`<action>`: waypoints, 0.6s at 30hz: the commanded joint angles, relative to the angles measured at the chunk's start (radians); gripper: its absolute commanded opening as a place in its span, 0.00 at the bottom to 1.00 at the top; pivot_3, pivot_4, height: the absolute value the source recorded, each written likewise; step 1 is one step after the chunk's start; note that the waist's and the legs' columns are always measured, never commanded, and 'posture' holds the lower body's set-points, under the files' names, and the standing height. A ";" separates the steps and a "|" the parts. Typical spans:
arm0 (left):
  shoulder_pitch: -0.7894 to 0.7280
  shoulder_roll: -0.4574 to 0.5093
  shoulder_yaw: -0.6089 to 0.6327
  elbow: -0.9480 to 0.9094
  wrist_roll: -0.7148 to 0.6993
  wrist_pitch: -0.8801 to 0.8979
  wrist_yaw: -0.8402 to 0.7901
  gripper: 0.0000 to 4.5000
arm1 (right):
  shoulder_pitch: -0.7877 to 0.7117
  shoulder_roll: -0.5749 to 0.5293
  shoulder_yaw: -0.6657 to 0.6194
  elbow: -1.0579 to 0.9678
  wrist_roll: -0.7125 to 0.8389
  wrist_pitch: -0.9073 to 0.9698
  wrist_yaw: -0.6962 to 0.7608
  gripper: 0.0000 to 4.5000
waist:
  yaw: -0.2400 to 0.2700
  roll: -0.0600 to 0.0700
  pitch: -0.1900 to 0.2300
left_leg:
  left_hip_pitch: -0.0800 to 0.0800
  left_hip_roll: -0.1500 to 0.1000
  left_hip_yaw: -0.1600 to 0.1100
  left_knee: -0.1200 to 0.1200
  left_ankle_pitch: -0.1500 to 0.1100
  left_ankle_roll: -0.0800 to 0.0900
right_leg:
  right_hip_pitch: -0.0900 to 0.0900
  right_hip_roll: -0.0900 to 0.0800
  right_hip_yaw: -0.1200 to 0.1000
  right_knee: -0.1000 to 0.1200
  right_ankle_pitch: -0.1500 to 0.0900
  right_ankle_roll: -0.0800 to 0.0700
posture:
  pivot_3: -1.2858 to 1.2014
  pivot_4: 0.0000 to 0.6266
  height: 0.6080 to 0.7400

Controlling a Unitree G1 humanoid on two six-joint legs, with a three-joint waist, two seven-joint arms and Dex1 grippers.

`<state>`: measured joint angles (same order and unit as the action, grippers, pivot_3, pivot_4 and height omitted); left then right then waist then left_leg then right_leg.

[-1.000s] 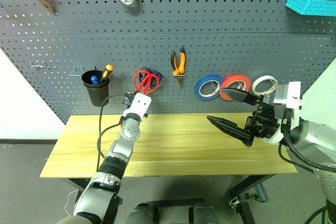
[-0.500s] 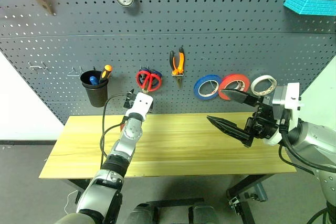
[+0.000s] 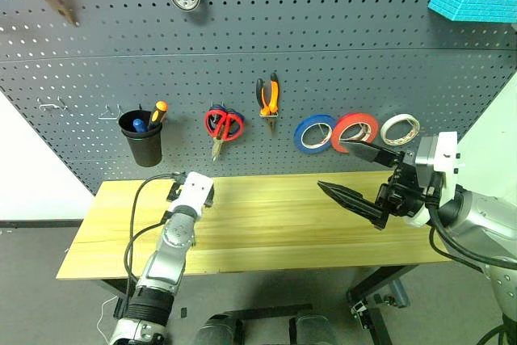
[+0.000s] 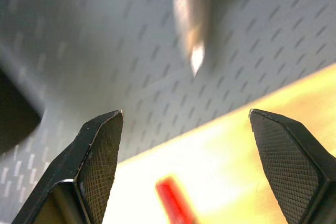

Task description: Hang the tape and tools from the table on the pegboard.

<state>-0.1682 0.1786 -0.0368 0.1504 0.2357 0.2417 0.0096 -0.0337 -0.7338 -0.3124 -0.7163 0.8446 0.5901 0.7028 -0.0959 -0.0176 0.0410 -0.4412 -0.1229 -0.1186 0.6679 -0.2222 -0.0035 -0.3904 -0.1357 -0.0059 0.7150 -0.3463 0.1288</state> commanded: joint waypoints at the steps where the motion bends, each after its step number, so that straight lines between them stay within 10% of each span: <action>1: -0.043 -0.010 0.085 -0.017 -0.052 0.114 0.023 0.89 | -0.001 -0.011 -0.027 -0.029 0.021 -0.022 0.008 1.00 | 0.001 0.000 0.000 | 0.000 0.000 0.000 0.000 0.000 0.000 | 0.000 0.000 0.000 0.000 0.000 0.000 | 0.44 0.00 0.55; 18: -0.267 0.003 0.240 0.387 -0.183 0.166 0.100 0.89 | 0.022 -0.085 0.058 -0.017 -0.080 0.004 0.033 1.00 | 0.000 -0.001 -0.001 | 0.000 0.000 0.000 0.000 0.000 0.000 | 0.000 0.000 0.000 0.000 0.000 0.000 | 0.43 0.00 0.55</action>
<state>-0.3944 0.1651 0.1918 0.5000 0.0629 0.4496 0.0998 0.0028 -0.8057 -0.2300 -0.7200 0.7542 0.5999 0.7321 -0.0956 -0.0188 0.0400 -0.4414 -0.1230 -0.1184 0.6683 -0.2223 -0.0036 -0.3902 -0.1361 -0.0060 0.7145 -0.3463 0.1290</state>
